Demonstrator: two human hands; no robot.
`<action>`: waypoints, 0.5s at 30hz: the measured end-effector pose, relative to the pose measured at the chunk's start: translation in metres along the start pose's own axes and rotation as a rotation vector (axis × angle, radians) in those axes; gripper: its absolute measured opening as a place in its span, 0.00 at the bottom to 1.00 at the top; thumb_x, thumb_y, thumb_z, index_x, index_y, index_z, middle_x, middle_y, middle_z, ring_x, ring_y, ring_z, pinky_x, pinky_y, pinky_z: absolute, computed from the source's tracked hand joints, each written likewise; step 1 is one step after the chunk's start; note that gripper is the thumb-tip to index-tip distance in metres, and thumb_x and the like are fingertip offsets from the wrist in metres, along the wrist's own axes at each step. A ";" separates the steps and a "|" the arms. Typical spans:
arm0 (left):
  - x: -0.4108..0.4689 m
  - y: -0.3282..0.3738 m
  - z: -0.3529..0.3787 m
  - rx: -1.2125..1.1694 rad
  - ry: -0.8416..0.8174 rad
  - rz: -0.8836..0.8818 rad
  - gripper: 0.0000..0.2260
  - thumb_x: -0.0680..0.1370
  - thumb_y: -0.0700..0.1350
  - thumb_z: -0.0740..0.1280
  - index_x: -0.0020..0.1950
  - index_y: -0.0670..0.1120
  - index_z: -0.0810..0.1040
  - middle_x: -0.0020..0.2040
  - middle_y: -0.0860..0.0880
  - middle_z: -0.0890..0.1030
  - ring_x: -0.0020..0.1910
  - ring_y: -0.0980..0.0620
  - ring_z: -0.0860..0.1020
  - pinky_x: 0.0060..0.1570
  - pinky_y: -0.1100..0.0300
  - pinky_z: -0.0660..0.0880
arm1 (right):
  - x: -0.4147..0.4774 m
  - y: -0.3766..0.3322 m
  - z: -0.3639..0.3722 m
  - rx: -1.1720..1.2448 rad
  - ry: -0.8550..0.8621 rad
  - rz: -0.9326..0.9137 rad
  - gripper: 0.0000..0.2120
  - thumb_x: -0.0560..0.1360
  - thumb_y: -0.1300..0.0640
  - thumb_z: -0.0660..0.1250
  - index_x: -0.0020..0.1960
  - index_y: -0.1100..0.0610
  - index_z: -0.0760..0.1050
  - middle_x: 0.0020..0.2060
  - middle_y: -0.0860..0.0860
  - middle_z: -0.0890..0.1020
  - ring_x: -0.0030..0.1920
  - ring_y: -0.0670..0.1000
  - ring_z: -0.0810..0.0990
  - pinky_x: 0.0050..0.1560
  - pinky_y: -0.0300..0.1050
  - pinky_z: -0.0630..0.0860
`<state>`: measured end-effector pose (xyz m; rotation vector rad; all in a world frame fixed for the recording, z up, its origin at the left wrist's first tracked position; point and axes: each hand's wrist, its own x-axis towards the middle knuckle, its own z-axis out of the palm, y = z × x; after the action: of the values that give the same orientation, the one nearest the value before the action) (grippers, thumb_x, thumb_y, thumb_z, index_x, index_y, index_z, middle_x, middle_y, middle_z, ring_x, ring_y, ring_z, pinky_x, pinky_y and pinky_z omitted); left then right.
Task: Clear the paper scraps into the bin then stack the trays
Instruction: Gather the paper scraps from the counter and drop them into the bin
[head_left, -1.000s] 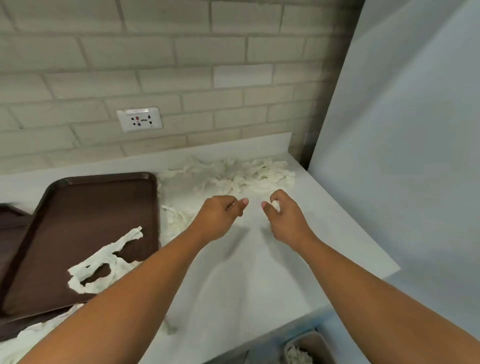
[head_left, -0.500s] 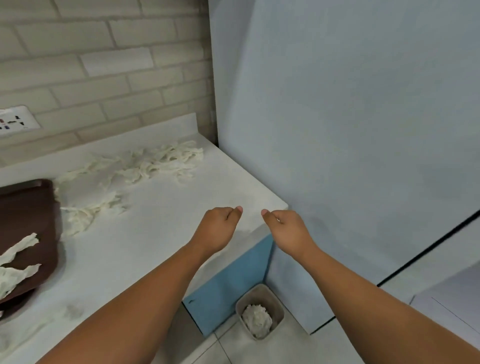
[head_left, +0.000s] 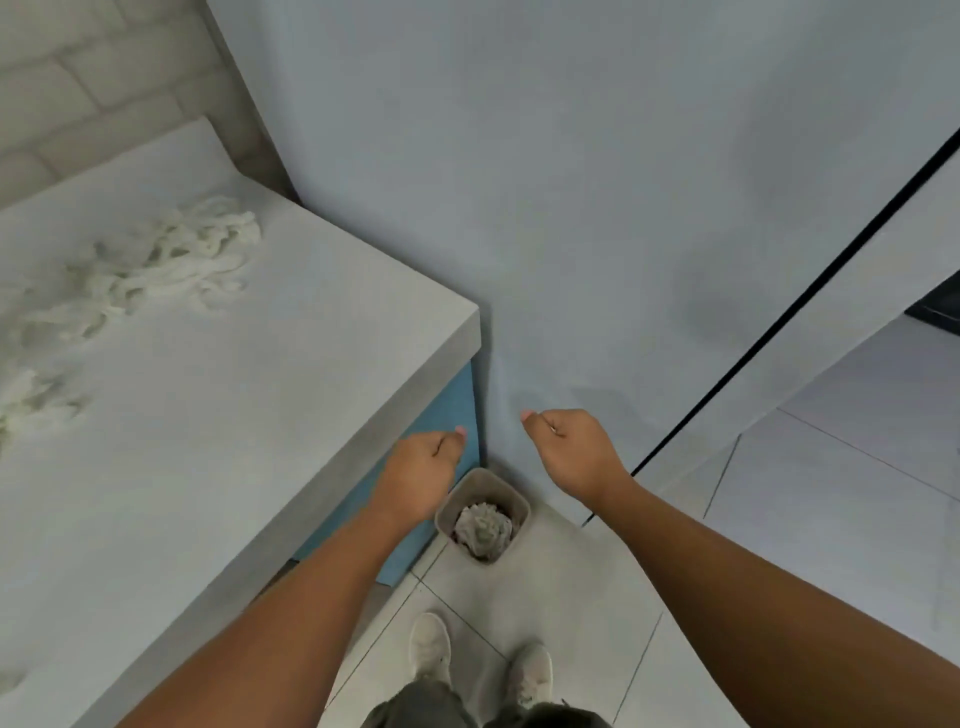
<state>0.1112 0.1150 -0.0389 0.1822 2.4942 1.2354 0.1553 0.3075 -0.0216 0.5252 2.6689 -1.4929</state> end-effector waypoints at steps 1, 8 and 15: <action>0.002 -0.007 0.007 0.007 -0.021 -0.017 0.23 0.83 0.52 0.60 0.30 0.47 0.61 0.24 0.53 0.62 0.23 0.55 0.60 0.31 0.56 0.60 | -0.001 0.007 0.003 -0.027 -0.004 0.023 0.27 0.81 0.49 0.60 0.26 0.53 0.56 0.19 0.46 0.61 0.24 0.46 0.61 0.32 0.45 0.61; 0.026 -0.070 0.058 0.019 -0.099 -0.126 0.25 0.83 0.53 0.60 0.28 0.45 0.64 0.24 0.54 0.65 0.27 0.54 0.66 0.31 0.57 0.62 | 0.006 0.070 0.042 -0.077 -0.027 0.193 0.27 0.81 0.47 0.61 0.26 0.54 0.57 0.20 0.46 0.61 0.23 0.47 0.60 0.31 0.44 0.62; 0.051 -0.156 0.103 0.026 -0.141 -0.231 0.24 0.83 0.54 0.59 0.32 0.42 0.64 0.30 0.43 0.71 0.35 0.40 0.71 0.39 0.51 0.68 | 0.029 0.144 0.096 -0.031 -0.039 0.313 0.27 0.80 0.48 0.61 0.26 0.54 0.57 0.17 0.46 0.61 0.23 0.47 0.60 0.32 0.45 0.61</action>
<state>0.1072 0.1102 -0.2328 -0.0132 2.3349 1.0590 0.1601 0.3047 -0.1965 0.8553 2.4337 -1.3552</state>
